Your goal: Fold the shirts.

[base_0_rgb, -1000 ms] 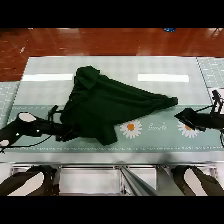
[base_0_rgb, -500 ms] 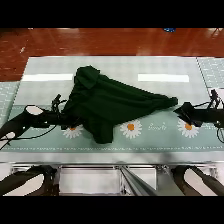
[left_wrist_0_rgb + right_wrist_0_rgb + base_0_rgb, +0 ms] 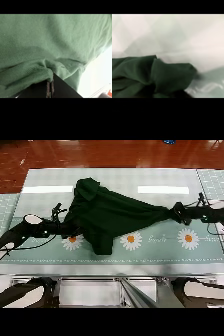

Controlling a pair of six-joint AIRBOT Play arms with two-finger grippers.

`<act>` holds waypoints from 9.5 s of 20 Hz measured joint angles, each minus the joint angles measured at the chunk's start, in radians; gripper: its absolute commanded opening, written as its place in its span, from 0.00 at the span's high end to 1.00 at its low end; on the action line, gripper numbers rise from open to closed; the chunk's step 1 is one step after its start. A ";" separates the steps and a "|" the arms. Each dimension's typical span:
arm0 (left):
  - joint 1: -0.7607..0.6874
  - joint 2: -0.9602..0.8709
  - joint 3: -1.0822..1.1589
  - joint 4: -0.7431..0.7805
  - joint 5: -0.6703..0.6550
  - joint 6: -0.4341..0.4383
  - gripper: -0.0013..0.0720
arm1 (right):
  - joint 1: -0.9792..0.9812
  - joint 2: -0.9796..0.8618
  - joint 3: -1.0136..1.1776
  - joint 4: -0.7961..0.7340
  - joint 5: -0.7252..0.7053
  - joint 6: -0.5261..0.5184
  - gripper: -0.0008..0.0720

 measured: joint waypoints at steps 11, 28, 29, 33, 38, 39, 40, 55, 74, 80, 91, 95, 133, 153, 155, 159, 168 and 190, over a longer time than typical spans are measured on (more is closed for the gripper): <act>0.285 0.052 0.464 -0.071 -0.226 0.059 0.96 | 0.090 0.106 0.549 -0.051 0.232 -0.026 0.95; 0.408 0.509 1.370 0.387 -0.330 -0.059 0.96 | 0.093 0.747 1.112 -0.389 0.559 0.083 0.95; 0.354 0.544 1.373 0.474 -0.337 -0.079 0.96 | 0.092 0.767 1.110 -0.420 0.591 0.094 0.95; 0.139 0.624 1.366 0.763 -0.422 -0.175 0.96 | 0.093 0.809 1.062 -0.453 0.700 0.122 0.95; 0.029 0.619 1.140 0.959 -0.490 -0.298 0.96 | 0.093 0.820 0.800 -0.378 0.728 0.129 0.95; 0.022 0.601 1.060 0.978 -0.481 -0.322 0.96 | 0.093 0.812 0.721 -0.365 0.704 0.122 0.95; 0.018 0.578 0.986 0.991 -0.454 -0.343 0.96 | 0.093 0.797 0.648 -0.354 0.678 0.116 0.95; 0.010 -0.534 1.143 0.926 0.010 -0.500 0.96 | 0.094 -0.190 0.654 -0.059 0.153 -0.048 0.95; 0.126 -0.698 1.215 0.657 -0.597 -0.200 0.96 | 0.112 -0.358 0.729 -0.325 0.541 0.031 0.95; 0.146 -0.702 1.192 0.652 -0.644 -0.183 0.95 | 0.116 -0.358 0.675 -0.346 0.578 0.038 0.94; 0.198 -0.600 1.154 0.622 -0.719 -0.227 0.29 | 0.082 -0.193 0.635 -0.386 0.605 0.088 0.42; 0.321 -0.370 0.890 0.620 -0.655 -0.203 0.29 | 0.006 0.064 0.383 -0.430 0.480 0.113 0.42; 0.340 0.050 -0.162 0.212 -0.180 0.008 0.96 | -0.240 0.499 -0.546 -0.033 0.244 -0.030 0.50; 0.284 -0.374 0.703 0.101 -0.294 -0.043 0.96 | 0.013 0.053 0.200 0.054 0.193 -0.087 0.95; 0.274 -0.459 0.814 0.099 -0.295 -0.075 0.96 | 0.018 -0.018 0.277 0.064 0.188 -0.075 0.95; 0.263 -0.600 0.974 0.095 -0.299 -0.110 0.96 | 0.035 -0.135 0.378 0.077 0.172 -0.067 0.95; 0.295 -0.715 1.139 0.101 -0.347 -0.129 0.29 | -0.016 -0.197 0.451 0.107 0.160 -0.060 0.42; 0.158 0.075 0.447 0.344 -0.140 -0.017 0.29 | -0.049 -0.193 0.314 0.097 0.058 -0.079 0.41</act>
